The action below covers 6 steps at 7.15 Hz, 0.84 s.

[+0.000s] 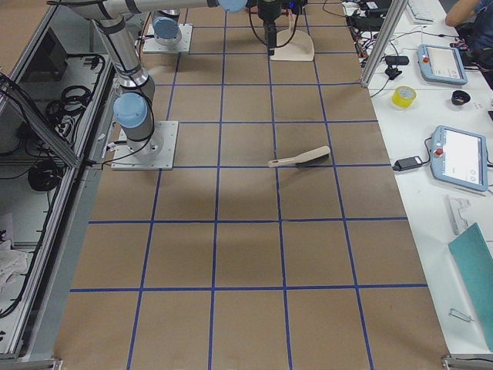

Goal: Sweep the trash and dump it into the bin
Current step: 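Bring the empty dustpan back and lower it onto the table with the left gripper, then open the left gripper and withdraw it from the dustpan handle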

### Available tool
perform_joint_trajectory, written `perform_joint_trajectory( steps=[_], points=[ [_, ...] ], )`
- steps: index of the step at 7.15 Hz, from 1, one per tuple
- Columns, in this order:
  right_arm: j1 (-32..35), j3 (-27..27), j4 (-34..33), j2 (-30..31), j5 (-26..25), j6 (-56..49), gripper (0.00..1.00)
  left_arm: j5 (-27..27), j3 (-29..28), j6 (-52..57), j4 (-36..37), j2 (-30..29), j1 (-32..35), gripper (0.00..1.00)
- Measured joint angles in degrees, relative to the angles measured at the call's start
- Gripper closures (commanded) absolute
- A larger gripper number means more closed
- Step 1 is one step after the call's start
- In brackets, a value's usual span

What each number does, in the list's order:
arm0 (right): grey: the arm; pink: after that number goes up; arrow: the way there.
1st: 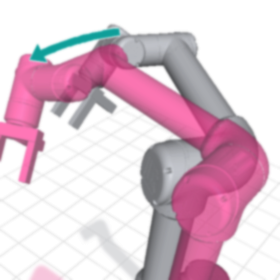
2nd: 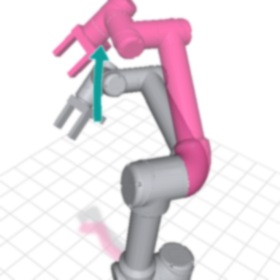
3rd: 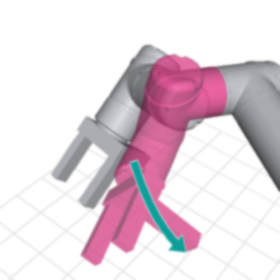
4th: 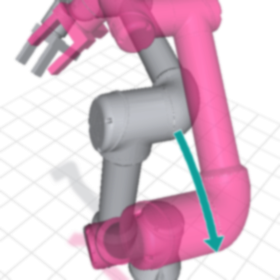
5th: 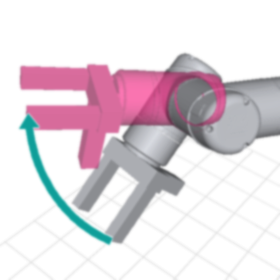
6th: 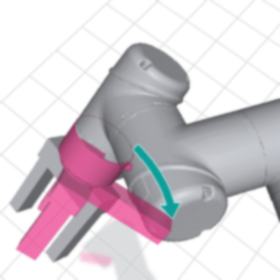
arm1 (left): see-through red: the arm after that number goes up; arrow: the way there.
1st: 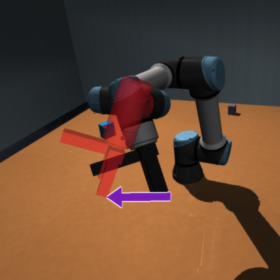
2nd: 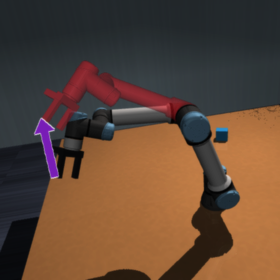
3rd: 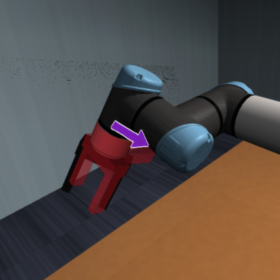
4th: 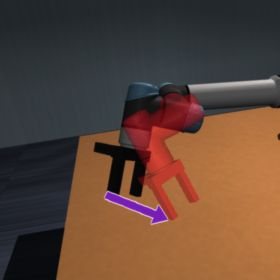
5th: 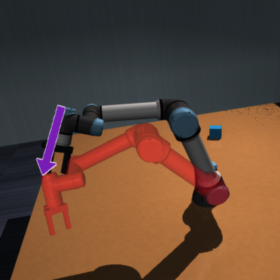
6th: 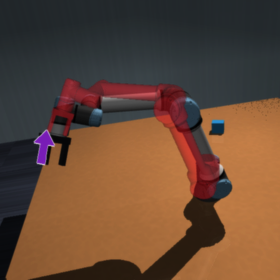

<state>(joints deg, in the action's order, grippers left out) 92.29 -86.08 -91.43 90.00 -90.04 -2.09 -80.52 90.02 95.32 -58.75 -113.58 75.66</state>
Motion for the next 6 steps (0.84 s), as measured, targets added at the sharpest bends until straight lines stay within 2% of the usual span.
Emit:
perform_joint_trajectory(
  steps=[3,4,6],
  points=[
    [0.0,0.0,0.0,0.0,0.0,-0.1,0.0,2.9,-0.8,-19.2,-7.9,7.3,0.8,0.0],
    [0.0,0.0,0.0,0.0,0.0,-0.1,0.0,2.3,-0.9,-24.7,-12.1,9.9,1.4,0.0],
    [0.0,0.0,0.0,0.0,0.0,-0.1,0.0,-2.9,-0.5,-39.9,-16.6,14.2,4.5,0.0]
  ],
)
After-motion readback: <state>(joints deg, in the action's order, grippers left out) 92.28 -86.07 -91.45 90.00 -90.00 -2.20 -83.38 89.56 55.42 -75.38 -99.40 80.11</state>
